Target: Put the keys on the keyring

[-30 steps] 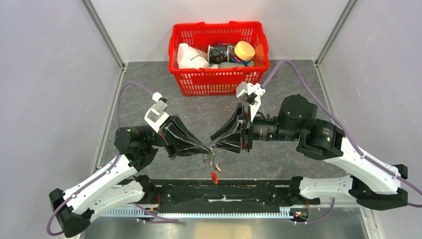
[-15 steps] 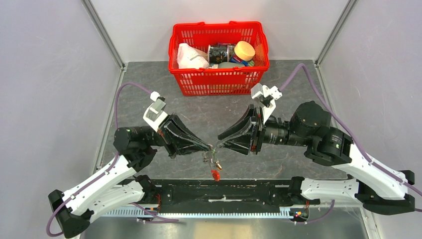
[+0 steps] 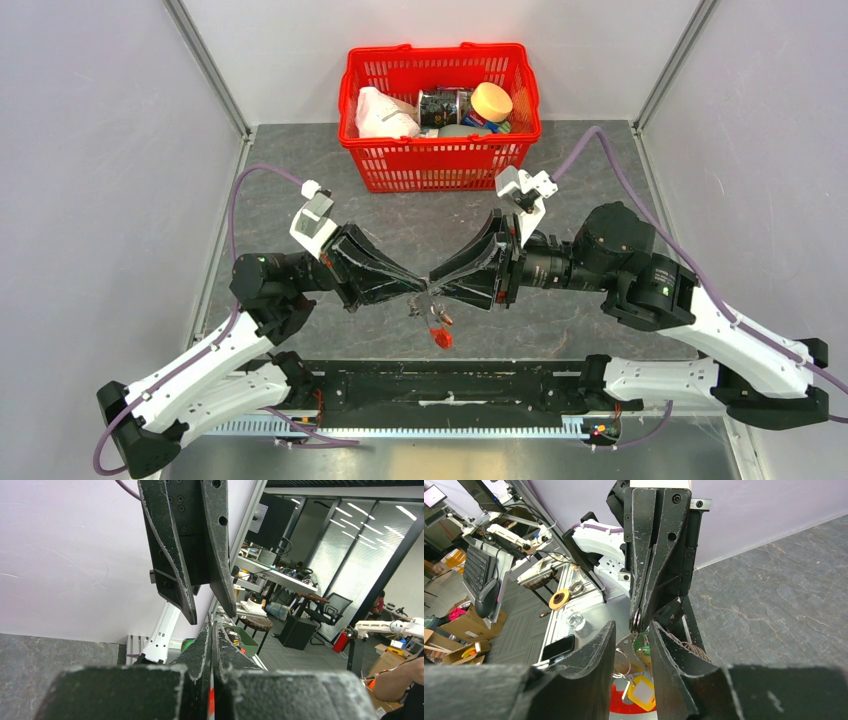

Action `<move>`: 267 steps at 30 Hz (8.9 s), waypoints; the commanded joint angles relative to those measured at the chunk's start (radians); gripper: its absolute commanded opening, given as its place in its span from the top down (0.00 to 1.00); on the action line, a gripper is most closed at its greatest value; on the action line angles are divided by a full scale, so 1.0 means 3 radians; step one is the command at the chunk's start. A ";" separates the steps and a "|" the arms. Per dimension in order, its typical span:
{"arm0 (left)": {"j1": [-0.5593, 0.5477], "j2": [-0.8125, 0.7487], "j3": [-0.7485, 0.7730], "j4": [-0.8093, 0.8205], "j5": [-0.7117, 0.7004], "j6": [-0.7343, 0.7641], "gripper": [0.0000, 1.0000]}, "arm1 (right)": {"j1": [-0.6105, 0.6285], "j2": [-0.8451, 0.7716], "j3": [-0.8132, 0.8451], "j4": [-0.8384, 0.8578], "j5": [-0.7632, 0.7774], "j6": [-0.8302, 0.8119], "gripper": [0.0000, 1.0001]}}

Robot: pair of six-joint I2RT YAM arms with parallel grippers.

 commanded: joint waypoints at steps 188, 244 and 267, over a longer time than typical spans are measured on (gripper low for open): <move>-0.0006 -0.0227 0.0355 -0.1361 0.0271 0.0472 0.98 | 0.0003 0.0464 0.0614 -0.1208 -0.0733 -0.1277 0.51; -0.0006 -0.0201 0.0308 -0.1112 0.0201 0.0348 0.98 | 0.0003 0.0304 0.0402 -0.0778 -0.0504 -0.1139 0.82; -0.0006 -0.0266 0.0276 -0.1108 0.0195 0.0352 0.98 | 0.0003 0.0433 0.0448 -0.0624 -0.0432 -0.1104 1.00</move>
